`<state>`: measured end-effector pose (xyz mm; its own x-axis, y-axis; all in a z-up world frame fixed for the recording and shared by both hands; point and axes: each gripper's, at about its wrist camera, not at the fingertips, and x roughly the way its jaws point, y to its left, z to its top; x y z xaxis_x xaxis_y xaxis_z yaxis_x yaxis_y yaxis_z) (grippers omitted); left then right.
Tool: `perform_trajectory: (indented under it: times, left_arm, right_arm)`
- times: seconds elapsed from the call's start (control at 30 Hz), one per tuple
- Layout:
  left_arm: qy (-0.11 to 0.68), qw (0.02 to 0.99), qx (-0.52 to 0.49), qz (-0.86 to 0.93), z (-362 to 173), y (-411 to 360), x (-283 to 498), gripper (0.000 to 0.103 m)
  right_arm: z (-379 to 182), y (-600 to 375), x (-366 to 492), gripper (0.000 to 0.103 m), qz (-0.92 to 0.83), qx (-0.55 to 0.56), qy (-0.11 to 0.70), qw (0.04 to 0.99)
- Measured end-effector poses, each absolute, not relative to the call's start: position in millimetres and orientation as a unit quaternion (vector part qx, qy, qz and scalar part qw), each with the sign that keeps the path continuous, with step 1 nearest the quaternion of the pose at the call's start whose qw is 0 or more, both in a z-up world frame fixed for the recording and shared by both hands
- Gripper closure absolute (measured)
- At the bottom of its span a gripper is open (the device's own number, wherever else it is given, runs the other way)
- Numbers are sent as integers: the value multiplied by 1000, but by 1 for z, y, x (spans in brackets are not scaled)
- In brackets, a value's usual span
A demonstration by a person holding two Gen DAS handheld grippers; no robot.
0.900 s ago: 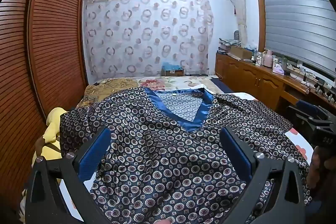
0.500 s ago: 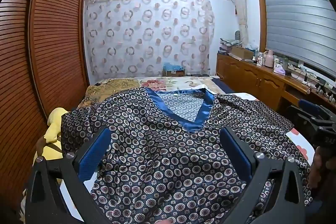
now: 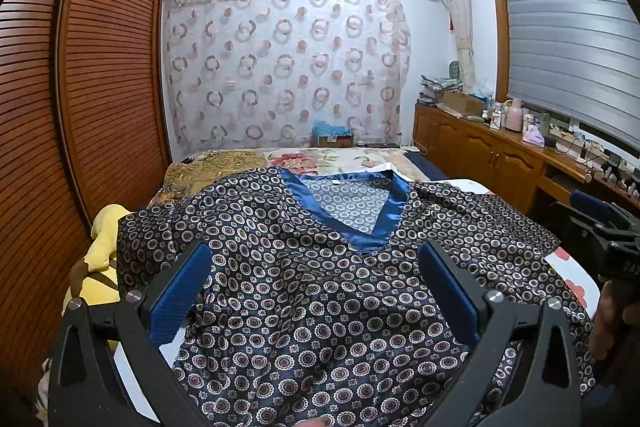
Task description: Fold small clothes
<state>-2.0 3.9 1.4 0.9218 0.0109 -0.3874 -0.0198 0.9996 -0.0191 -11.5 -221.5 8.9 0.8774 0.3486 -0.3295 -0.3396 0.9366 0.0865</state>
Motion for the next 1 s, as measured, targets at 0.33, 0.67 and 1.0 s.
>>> perform_trajectory:
  times: [0.33,0.67,1.0]
  left_arm:
    - [199,980,-13,10,0,4,-2,0]
    - [202,979,-13,9,0,5,0,0]
    - [202,979,-11,7,-1,4,2,0]
  right_arm:
    - [8,-220,-11,0,177,13,171,969]
    - [8,-221,-11,0,178,13,171,969]
    - [8,-221,-12,0,180,14,170,969]
